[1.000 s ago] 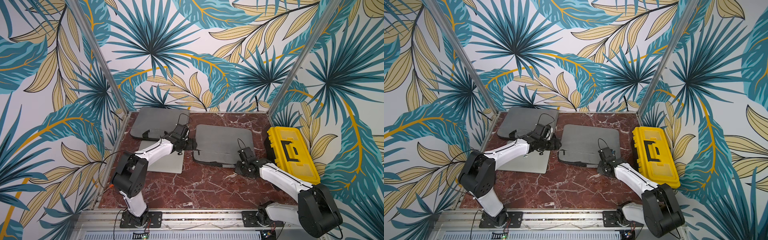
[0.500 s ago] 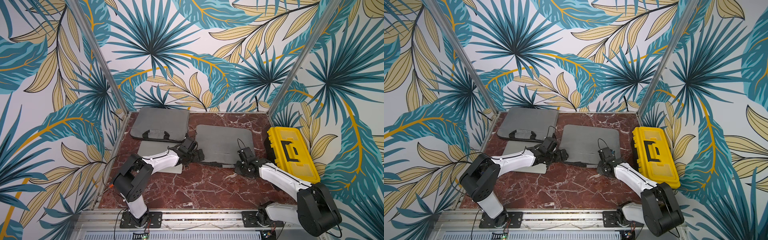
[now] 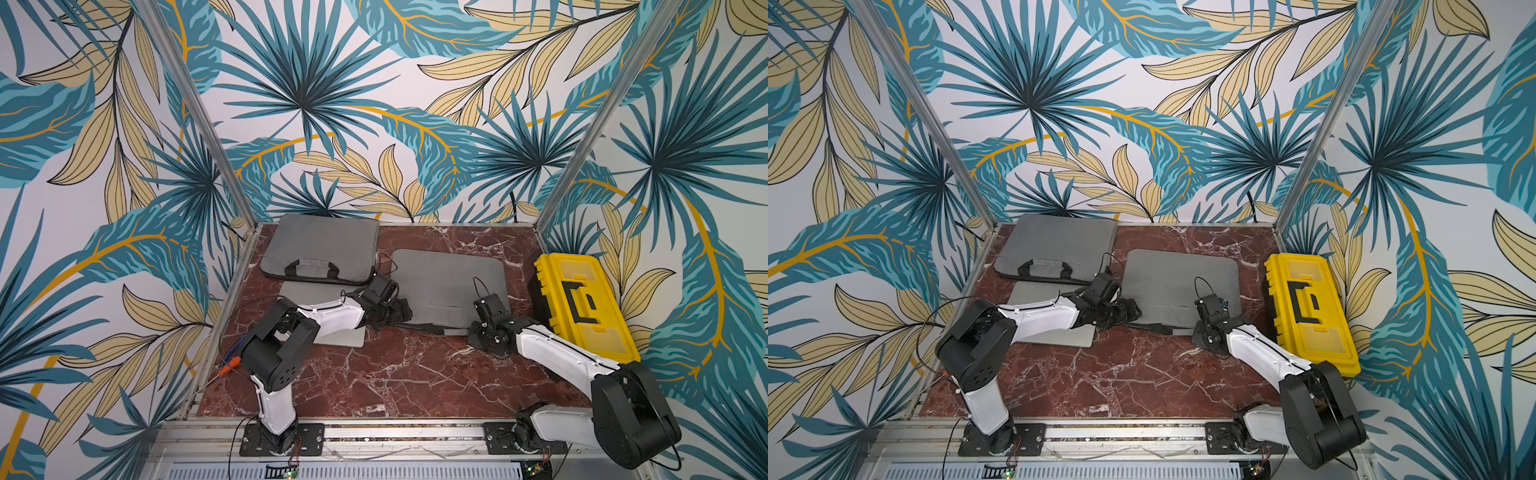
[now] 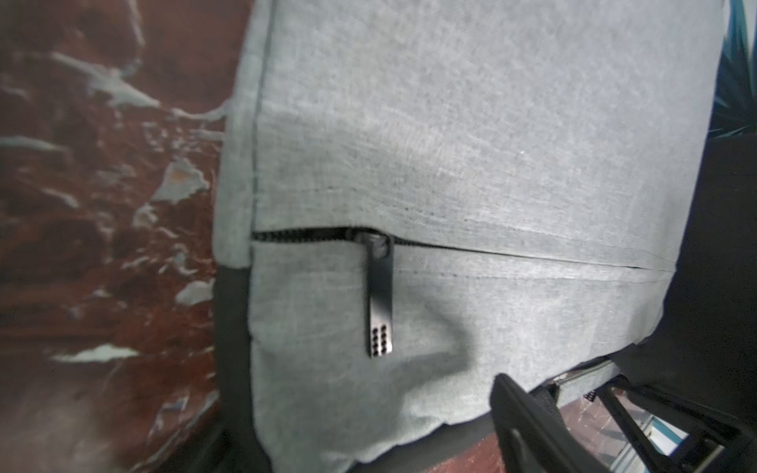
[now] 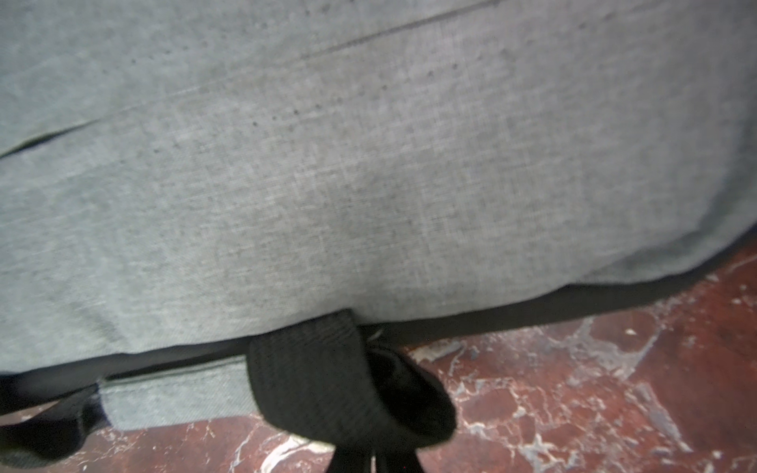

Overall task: Open the zippered laptop bag and take out the laptop
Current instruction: Unzip the zipper on the zippered laptop bag.

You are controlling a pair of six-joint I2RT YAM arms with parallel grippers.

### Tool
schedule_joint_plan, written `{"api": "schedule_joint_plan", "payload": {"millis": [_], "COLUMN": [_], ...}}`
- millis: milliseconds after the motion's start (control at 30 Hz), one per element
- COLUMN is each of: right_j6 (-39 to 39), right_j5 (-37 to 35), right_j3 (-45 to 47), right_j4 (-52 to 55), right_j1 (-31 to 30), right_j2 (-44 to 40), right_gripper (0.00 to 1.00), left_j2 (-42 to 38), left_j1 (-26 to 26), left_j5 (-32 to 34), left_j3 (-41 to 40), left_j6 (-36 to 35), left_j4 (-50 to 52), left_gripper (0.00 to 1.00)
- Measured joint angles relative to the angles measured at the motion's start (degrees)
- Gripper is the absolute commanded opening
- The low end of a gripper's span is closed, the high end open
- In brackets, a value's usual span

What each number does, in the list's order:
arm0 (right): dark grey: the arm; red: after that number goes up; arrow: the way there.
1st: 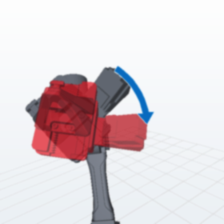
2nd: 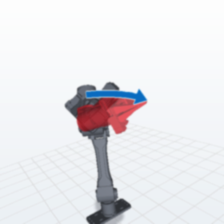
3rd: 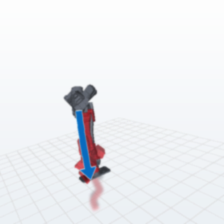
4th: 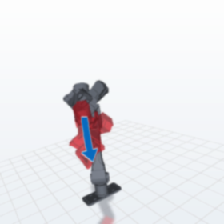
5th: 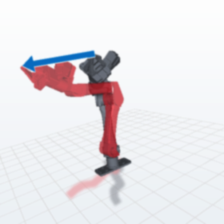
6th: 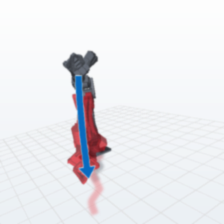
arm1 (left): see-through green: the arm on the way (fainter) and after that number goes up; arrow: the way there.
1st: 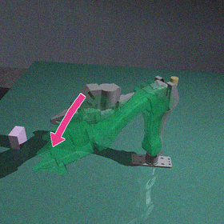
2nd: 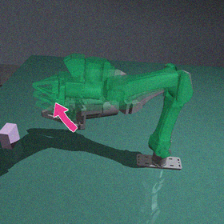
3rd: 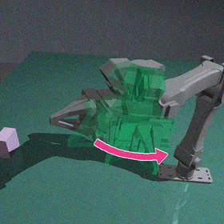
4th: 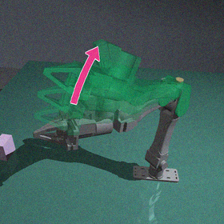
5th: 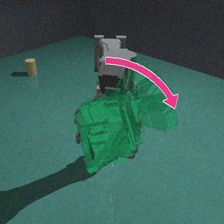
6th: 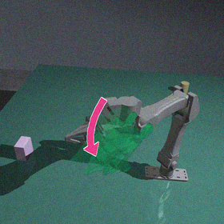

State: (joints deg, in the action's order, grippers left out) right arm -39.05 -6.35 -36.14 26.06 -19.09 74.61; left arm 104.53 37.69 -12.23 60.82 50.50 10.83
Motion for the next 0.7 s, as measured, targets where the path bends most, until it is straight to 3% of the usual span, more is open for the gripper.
{"api": "schedule_joint_plan", "payload": {"millis": [200, 467, 700], "right_j6": [-0.66, -2.16, -3.65], "right_j5": [0.02, 0.07, 0.76], "right_j3": [0.04, -0.11, -2.84], "right_j4": [-0.68, -2.6, -5.79], "right_j1": [-0.7, -5.09, -10.1], "right_j2": [0.0, 2.08, 7.65], "right_gripper": [0.0, 0.0, 0.0], "left_j2": [2.21, 7.45, 13.14], "left_j1": [-0.85, -4.22, -7.69], "left_j5": [0.46, 1.86, 2.03], "left_j3": [1.73, 8.57, 17.51], "left_j6": [-0.85, -4.94, -10.21], "left_j4": [0.98, 1.53, 1.55], "left_gripper": [0.43, 0.2, 0.18]}}
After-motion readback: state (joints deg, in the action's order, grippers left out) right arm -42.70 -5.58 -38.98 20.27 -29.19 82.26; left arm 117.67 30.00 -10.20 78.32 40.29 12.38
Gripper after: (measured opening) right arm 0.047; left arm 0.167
